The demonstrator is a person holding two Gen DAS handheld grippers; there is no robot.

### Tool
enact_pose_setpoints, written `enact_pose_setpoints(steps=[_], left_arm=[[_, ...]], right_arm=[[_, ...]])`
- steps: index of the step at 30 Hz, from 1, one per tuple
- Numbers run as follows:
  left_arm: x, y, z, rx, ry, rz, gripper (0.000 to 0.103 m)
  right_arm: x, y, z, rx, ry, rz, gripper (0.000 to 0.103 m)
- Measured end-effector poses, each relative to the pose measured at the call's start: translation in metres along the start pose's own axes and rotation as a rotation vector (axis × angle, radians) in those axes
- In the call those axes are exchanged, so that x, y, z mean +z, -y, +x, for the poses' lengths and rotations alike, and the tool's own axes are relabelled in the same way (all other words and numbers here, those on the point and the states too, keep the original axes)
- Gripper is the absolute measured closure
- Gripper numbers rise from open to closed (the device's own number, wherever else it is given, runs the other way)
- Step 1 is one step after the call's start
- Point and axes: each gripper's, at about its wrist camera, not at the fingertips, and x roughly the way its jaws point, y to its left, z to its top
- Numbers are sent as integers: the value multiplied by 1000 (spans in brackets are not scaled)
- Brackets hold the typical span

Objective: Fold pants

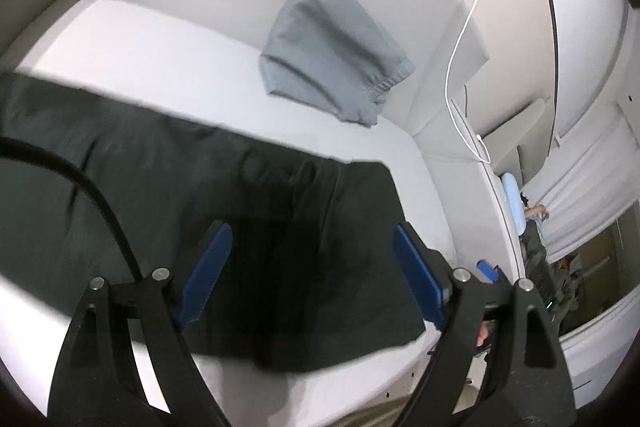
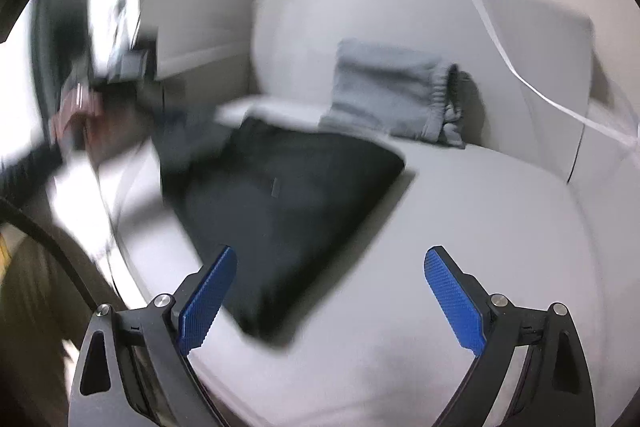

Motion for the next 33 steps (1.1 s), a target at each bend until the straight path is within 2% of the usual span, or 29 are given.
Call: enact_pose_setpoints(steps=[3,7,9,10,14,16,17,18,19,20,22,23,26,28,30,33], left_arm=[[25,3,27,-20,-23,21,23],[38,-2,59,14,-56,22,23],[39,-8,79,18,-90,10,23],[38,-8,88,22,-101,15,23],[28,-15,115,65,-140,41,23],[24,-23,128,84,-164,31,37],[22,-26,132,85,-164,23,55],[20,-28,131,91,-158,28,64],[19,-29,130,81,-143,32,68],[18,-32,126,49,-121,13,75],[19,-40,121,-9,-89,-39,82],[19,-45,118,-48,-69,-73,84],[14,-64,118,-112,-39,-184,85],[12,-81,126,-122,-47,-269,86],[10,-86,128,-98,-50,-275,85],[9,-78,130,-26,-46,-197,84]], right_arm=[[33,28,16,74,69,145,7],[69,59,63,112,92,287,7],[77,77,98,126,50,386,15],[78,86,118,127,12,435,24],[66,107,185,87,-165,526,36],[53,109,206,77,-247,557,37],[47,111,214,87,-263,587,37],[47,112,211,104,-225,598,37],[48,114,212,150,-202,620,39],[48,115,215,199,-202,648,57],[50,110,219,184,-211,618,77],[53,106,221,161,-208,577,82],[56,102,222,130,-191,545,87],[59,103,226,105,-189,517,88],[57,99,235,73,-206,490,88],[56,94,242,38,-217,450,88]])
